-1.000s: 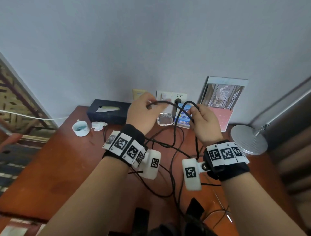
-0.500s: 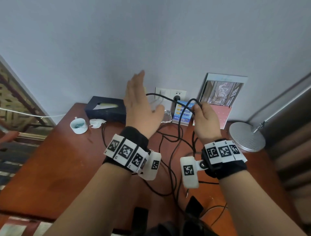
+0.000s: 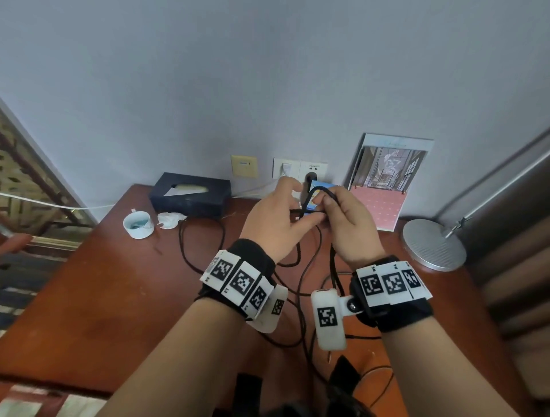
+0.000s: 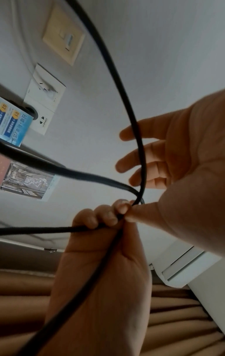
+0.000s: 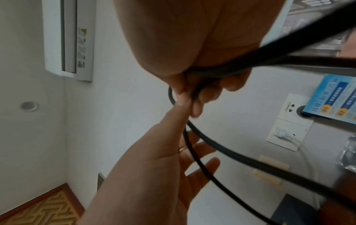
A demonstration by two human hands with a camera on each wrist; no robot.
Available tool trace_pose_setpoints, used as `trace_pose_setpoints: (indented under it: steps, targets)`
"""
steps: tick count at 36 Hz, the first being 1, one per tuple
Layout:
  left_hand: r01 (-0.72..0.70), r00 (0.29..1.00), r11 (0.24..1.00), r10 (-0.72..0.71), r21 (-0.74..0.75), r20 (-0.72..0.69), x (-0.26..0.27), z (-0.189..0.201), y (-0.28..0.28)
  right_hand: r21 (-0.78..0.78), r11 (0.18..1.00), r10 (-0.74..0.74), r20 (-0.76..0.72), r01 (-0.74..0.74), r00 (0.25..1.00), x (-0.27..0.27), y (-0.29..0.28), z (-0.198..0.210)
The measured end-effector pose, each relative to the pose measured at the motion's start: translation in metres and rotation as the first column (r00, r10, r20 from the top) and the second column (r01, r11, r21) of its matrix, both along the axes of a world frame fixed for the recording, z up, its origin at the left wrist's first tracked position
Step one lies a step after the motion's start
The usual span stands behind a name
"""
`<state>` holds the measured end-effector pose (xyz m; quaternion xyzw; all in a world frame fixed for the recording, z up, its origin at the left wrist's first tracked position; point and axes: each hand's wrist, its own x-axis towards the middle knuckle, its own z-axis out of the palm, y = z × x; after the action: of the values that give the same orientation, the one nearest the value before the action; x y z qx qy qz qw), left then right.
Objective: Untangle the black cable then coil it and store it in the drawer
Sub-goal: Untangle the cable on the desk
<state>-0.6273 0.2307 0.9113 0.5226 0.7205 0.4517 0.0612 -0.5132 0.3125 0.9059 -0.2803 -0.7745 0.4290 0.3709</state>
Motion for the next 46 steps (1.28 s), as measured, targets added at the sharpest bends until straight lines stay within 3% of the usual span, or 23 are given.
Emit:
trace_pose_setpoints:
  steps: [6, 12, 21, 34, 36, 41, 46]
  targets:
    - [-0.034, 0.999, 0.991, 0.035, 0.127, -0.003, -0.013, -0.005, -0.003, -0.098, 0.995, -0.033, -0.069, 0.026, 0.997, 0.005, 0.004, -0.002]
    - [-0.247, 0.908, 0.936, 0.135, 0.249, 0.396, -0.030, 0.004, -0.006, -0.222, 0.973, -0.068, 0.003, 0.067, 0.998, 0.011, 0.008, -0.014]
    - [-0.402, 0.833, 0.843, 0.173, 0.359, 0.526, -0.055, 0.020, -0.022, -0.227, 0.963, -0.123, 0.113, 0.146, 0.986, 0.021, 0.016, -0.024]
    - [-0.709, 0.598, 0.538, 0.116, 0.456, 0.793, -0.102, 0.043, -0.047, -0.294, 0.894, -0.261, 0.275, 0.339, 0.925, 0.040, 0.039, -0.045]
    - [-0.686, 0.618, 0.587, 0.161, 0.429, 0.769, -0.103, 0.041, -0.047, -0.252, 0.913, -0.246, 0.290, 0.321, 0.925, 0.040, 0.042, -0.048]
    - [-0.511, 0.739, 0.830, 0.291, 0.224, 0.608, -0.096, 0.015, -0.034, -0.250, 0.959, -0.080, 0.218, 0.135, 0.973, 0.032, 0.035, -0.039]
    - [-0.375, 0.826, 0.927, 0.345, -0.023, 0.445, -0.087, -0.008, -0.023, -0.169, 0.984, 0.072, 0.066, -0.060, 0.995, 0.021, 0.021, -0.018]
